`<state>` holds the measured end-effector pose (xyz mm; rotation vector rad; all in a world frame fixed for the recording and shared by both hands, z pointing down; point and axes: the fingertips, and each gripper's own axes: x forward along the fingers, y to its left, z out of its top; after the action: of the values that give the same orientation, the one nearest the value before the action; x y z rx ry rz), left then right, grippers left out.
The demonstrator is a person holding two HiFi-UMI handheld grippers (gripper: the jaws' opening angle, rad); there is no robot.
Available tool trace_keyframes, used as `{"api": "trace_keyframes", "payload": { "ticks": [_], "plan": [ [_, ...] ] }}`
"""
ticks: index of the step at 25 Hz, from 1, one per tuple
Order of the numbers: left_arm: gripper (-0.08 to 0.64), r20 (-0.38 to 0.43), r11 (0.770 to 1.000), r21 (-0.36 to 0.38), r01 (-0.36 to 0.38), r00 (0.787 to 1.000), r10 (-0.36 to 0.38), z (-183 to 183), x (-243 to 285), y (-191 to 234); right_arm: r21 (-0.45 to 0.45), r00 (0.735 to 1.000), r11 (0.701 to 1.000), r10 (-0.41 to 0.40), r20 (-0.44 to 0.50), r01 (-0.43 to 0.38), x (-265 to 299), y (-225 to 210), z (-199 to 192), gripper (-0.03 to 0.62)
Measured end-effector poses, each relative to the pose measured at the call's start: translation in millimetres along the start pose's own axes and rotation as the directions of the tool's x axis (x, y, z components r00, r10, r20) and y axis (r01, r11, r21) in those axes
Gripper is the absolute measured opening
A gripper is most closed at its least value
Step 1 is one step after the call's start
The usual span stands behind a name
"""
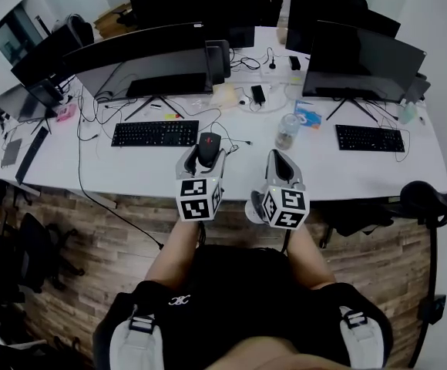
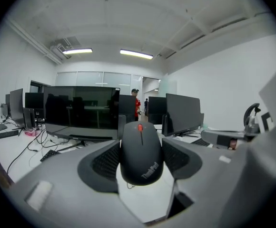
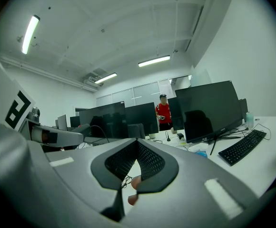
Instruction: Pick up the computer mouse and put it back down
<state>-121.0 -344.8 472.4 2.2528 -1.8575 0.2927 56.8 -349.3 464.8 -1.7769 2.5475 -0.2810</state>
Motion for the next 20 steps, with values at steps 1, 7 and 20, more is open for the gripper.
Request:
{"api": "trace_keyframes", "payload": {
  "ticks": [1,7,20],
  "plan": [
    [0.325,-0.004,1.000,-0.001,-0.004,1.000,0.004,-3,1,2,-0.002,1.000,1.000,0.002,0.000,-0.002,0,1,0,-0.002],
    [0.325,-0.039,1.000,-0.021,-0.011,0.999,0.010,-23,7,9,-0.009,1.000,1.000,0.000,0.004,0.000,2,4,3,-0.002],
    [0.325,-0.142,0.997,-0.063,0.036,0.989,-0.045,-89,41,18,-0.036,0.998,0.997,-0.065,-0.012,0.064,-4,3,1,-0.002]
  ]
}}
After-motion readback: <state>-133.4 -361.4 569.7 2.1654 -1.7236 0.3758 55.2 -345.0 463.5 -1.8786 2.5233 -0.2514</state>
